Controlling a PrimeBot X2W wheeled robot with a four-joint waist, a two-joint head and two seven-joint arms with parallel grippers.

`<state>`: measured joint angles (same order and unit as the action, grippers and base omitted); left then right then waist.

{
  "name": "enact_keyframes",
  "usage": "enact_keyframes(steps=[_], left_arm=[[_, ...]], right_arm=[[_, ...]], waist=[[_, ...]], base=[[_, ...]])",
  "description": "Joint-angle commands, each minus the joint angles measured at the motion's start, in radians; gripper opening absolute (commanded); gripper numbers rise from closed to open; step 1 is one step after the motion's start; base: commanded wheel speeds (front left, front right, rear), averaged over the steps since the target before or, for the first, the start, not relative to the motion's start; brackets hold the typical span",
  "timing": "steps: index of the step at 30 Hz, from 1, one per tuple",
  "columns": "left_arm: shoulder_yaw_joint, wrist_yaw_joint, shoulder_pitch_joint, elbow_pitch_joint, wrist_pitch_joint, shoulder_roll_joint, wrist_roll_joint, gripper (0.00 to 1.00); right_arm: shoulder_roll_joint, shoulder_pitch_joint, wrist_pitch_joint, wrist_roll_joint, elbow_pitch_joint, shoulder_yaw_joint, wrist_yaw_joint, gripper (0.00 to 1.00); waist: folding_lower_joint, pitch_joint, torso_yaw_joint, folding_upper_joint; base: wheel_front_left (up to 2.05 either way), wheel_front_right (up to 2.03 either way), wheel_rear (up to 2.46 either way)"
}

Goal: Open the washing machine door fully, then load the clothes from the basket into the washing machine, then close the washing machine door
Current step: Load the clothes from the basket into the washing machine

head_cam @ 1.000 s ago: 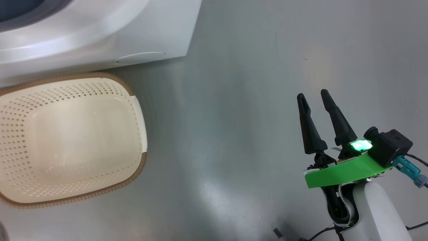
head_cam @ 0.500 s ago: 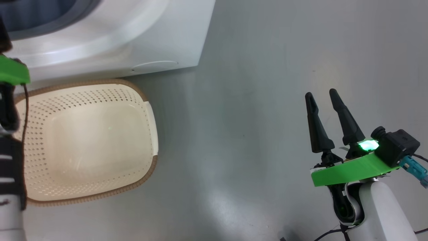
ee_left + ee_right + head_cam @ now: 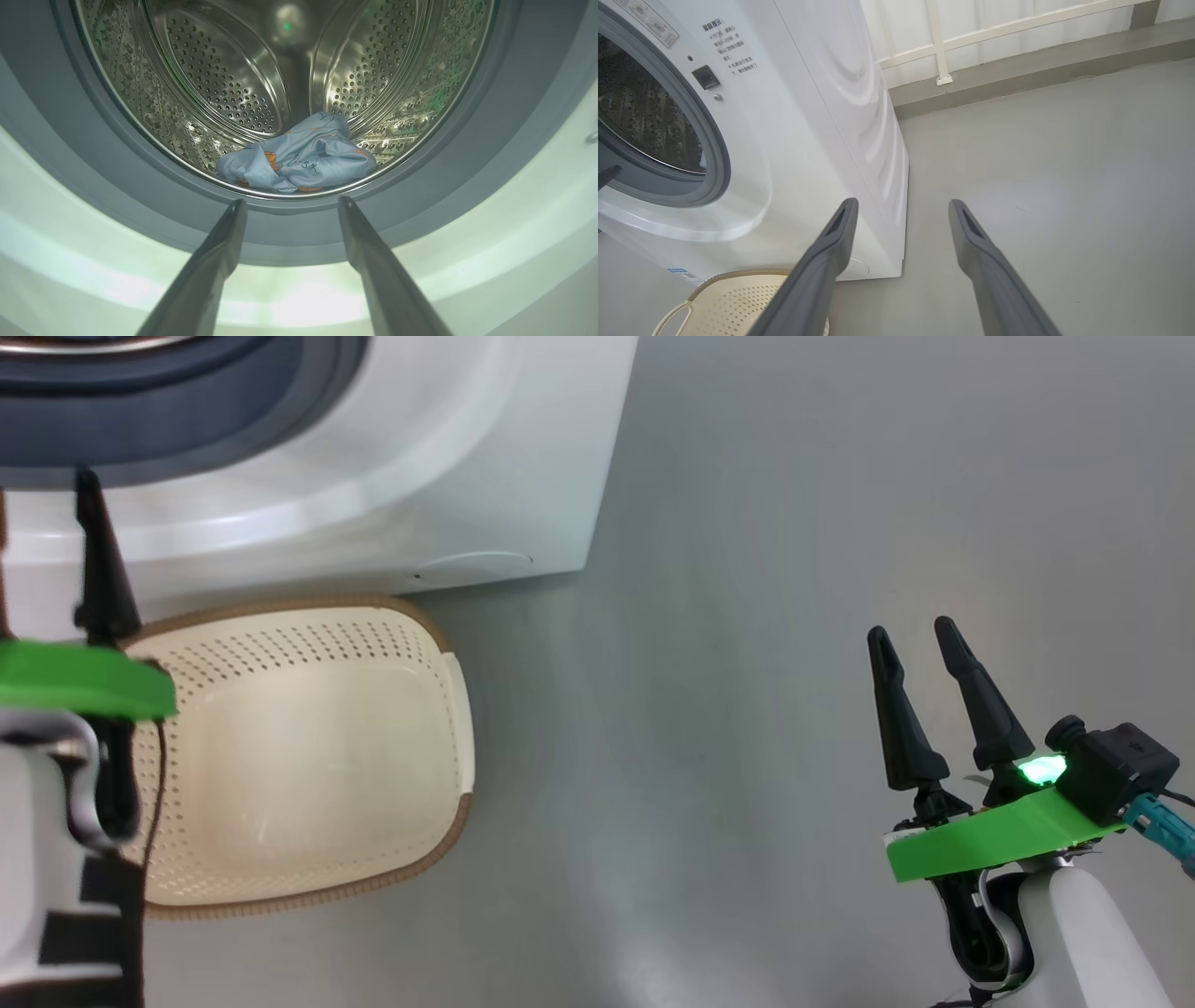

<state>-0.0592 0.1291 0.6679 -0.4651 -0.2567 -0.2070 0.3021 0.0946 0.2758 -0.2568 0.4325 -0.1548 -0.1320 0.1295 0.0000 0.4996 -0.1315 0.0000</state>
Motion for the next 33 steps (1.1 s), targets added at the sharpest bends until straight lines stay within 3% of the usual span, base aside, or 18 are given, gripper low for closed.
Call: enact_keyframes(steps=[1,18,33], left_arm=[[-0.035,0.002,-0.036,0.037,-0.005,-0.032,-0.018,1.0],[-0.075,0.002,-0.35,0.136,-0.005,0.041,-0.034,1.0],[-0.074,0.002,-0.497,0.187,-0.005,0.067,-0.047,1.0]], right_arm=[[0.004,-0.026,-0.005,-0.009,0.018,-0.016,0.001,1.0],[0.049,-0.102,-0.005,0.002,-0.006,-0.019,0.001,1.0],[0.07,-0.181,-0.005,0.012,-0.016,-0.012,0.001,1.0]], waist=[[0.0,-0.026,0.012,0.0],[0.0,-0.193,0.039,0.0],[0.0,-0.296,0.057,0.0]], base=[[0.0,0.0,0.0],[0.0,0.0,0.0],[0.0,0.0,0.0]])
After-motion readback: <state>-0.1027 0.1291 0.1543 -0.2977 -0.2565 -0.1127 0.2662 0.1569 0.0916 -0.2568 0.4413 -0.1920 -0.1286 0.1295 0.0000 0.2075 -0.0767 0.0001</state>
